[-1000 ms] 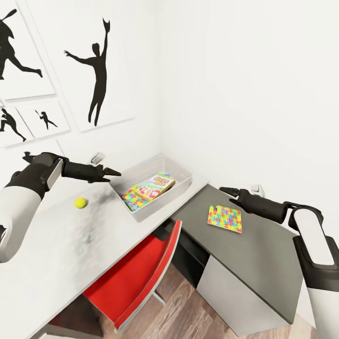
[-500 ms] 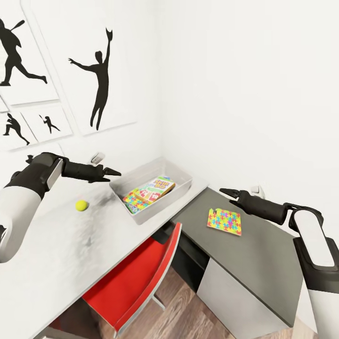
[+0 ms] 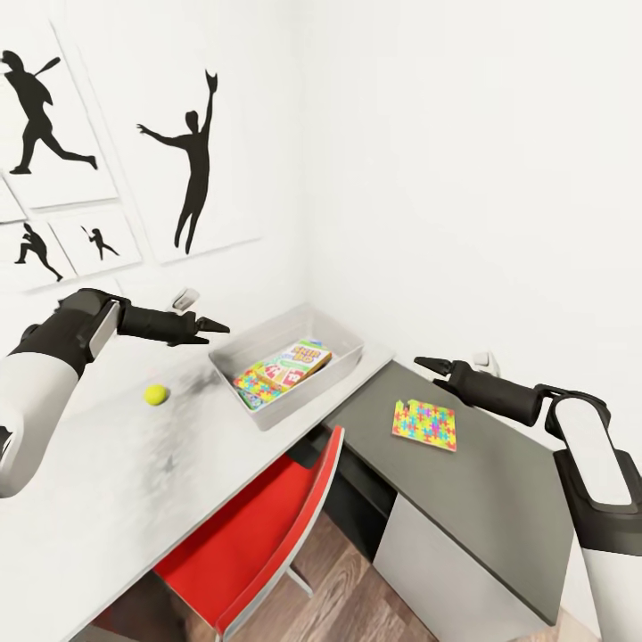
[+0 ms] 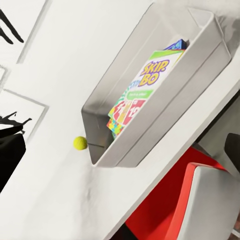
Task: Put all the toys in the child's room - the three board games (two on the bed and one on the table), the two jigsaw puzzles on the table, and the tennis ball on the table - inside the toy box on the table in the child's room.
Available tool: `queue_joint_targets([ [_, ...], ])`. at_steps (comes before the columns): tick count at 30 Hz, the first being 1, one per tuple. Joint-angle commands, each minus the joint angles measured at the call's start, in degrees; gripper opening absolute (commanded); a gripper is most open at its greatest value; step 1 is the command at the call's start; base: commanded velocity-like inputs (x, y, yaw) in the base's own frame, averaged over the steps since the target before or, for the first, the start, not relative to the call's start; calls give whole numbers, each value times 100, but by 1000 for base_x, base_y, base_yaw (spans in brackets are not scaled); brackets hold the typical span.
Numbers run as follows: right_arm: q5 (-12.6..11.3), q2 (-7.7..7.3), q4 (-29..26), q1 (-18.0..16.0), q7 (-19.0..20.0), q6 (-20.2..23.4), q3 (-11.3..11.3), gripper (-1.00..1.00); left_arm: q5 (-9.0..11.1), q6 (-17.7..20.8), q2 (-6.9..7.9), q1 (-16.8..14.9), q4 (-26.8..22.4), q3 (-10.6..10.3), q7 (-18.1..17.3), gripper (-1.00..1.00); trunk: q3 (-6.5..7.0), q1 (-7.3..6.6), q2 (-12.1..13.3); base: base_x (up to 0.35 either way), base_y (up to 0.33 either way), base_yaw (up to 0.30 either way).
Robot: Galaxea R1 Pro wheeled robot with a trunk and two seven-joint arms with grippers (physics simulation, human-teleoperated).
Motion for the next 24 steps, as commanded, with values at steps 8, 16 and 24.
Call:
queue_joint_targets([
  [8,-25,4,-3,0,-22,25,2,100,46,17,8,2,1,-42,20,100,65,4,-11,0,0,0],
  [16,-20,10,-3,21,-24,24,11,100,49,7,7,14,0,-45,21,100,141,4,-11,0,0,0],
  [24,-18,9,-3,85,-30,19,9,100,49,5,7,27,2,-44,20,100,217,4,-11,0,0,0],
])
